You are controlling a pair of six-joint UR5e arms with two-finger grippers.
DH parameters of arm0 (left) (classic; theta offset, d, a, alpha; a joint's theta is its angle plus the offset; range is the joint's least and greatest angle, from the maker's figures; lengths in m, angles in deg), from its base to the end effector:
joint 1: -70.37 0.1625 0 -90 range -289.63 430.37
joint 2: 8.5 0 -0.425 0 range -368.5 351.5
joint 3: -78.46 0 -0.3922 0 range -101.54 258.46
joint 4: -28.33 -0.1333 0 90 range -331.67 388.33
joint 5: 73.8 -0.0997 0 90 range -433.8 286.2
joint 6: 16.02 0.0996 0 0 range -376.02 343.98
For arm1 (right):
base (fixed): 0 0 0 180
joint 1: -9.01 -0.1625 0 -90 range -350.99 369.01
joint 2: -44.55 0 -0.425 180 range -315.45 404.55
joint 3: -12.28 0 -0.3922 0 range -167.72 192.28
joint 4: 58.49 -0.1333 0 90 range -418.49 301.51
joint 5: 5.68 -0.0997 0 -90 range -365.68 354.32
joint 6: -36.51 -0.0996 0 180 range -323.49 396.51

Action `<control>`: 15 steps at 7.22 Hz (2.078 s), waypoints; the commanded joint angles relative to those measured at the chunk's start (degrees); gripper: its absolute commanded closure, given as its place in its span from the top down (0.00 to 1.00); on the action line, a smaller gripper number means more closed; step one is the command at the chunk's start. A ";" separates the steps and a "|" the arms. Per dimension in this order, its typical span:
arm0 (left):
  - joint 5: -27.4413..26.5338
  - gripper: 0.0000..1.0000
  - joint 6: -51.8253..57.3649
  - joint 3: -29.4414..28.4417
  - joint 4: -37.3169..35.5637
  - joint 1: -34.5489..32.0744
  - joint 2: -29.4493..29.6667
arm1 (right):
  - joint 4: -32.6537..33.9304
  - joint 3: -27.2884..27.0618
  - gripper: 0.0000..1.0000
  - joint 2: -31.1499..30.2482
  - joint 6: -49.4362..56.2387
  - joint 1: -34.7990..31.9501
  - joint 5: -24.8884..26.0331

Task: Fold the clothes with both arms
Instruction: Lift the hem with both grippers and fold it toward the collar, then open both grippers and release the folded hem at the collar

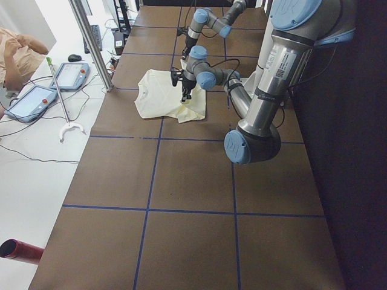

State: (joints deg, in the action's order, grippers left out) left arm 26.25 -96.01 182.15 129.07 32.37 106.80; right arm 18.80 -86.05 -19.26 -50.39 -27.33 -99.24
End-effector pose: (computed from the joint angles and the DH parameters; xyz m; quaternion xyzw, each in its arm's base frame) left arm 0.4217 -0.4766 0.2873 0.0978 0.4150 -0.1828 0.8859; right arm -0.4494 -0.4884 0.3159 0.1083 -0.3865 0.2500 0.8811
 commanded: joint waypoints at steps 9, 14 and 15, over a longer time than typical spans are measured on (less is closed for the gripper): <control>-1.44 0.45 2.47 -26.26 34.82 -6.82 5.99 | -10.41 22.31 0.40 16.30 5.08 -6.22 -2.23; -1.87 0.49 2.74 -22.40 37.33 -7.35 6.16 | -10.84 -2.67 0.57 -6.15 -9.30 3.00 -2.33; -3.01 0.49 2.74 -22.22 37.33 -7.26 5.90 | -11.02 -0.83 0.57 -5.89 -12.91 3.11 -2.41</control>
State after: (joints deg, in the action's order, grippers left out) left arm 24.17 -93.25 159.60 166.30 25.10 112.80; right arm 7.96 -88.15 -24.85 -58.67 -25.07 -101.83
